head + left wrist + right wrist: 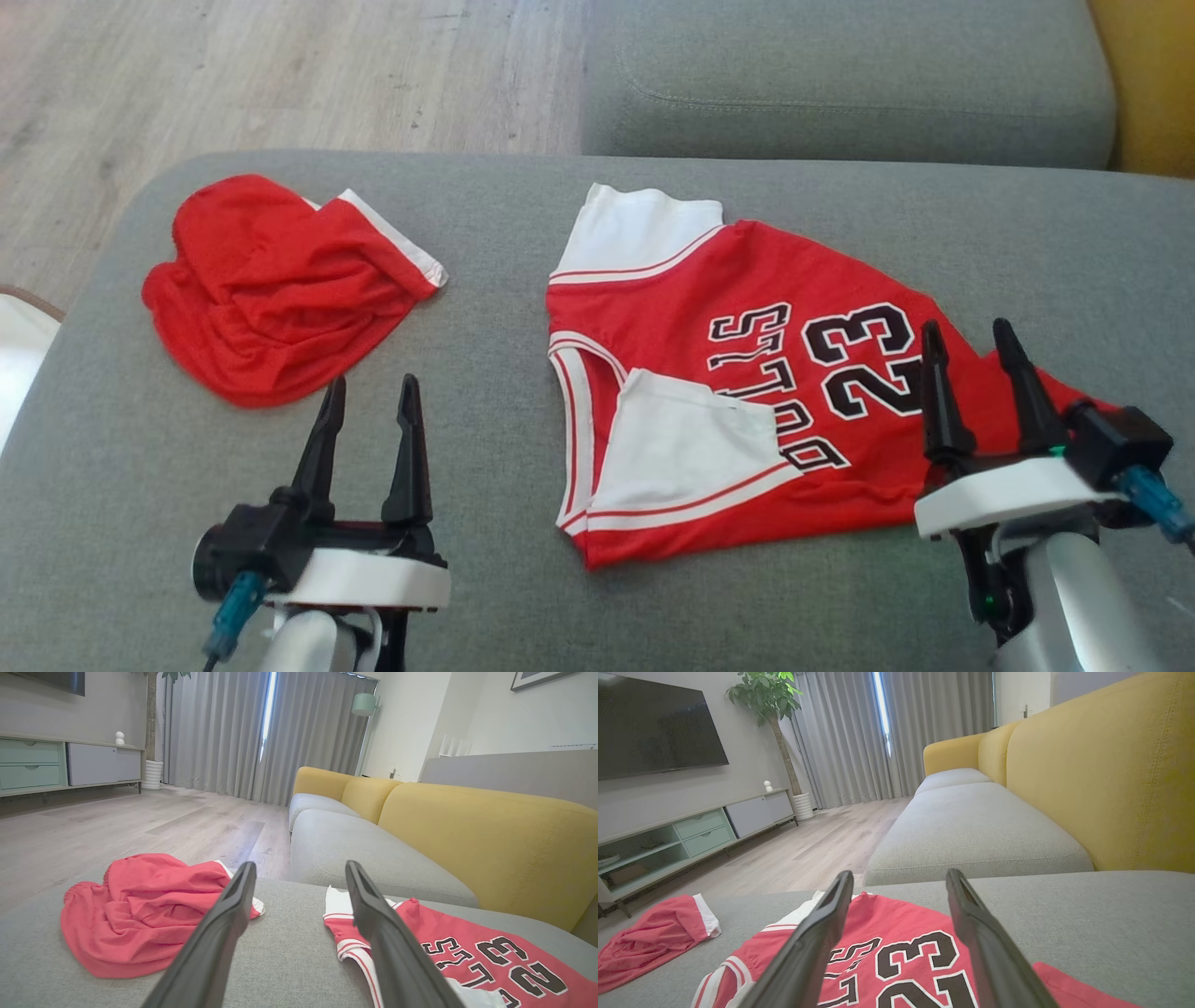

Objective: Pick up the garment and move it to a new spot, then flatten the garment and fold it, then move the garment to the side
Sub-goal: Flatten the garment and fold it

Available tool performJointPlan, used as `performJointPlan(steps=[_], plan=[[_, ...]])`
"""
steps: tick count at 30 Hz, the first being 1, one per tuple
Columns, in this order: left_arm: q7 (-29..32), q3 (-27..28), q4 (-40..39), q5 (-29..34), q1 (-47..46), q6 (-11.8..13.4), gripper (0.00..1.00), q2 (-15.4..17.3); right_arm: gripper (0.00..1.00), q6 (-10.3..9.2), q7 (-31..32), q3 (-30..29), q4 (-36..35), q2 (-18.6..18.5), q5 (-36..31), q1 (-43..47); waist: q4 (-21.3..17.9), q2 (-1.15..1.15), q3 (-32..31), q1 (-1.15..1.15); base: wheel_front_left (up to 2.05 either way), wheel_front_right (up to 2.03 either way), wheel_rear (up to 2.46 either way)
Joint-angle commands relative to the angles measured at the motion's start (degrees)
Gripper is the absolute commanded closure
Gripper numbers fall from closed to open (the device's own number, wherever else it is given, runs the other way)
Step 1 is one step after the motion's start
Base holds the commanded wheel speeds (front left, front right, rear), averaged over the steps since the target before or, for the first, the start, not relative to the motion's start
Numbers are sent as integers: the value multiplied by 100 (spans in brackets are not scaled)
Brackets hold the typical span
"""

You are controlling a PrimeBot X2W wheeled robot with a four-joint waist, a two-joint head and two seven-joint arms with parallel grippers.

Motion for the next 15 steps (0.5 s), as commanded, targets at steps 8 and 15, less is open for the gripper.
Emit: performJointPlan(steps=[8,15], plan=[[-29,110,-219,28,-299,-33,0,43,0,-4,177,372,-309,73,-106,-250,-20,0,185,0,0,0,0],[-29,9,-157,-42,-436,-44,0,43,0,-4,578,1272,-94,-91,-25,-416,250,0,404,0,0,0,0]])
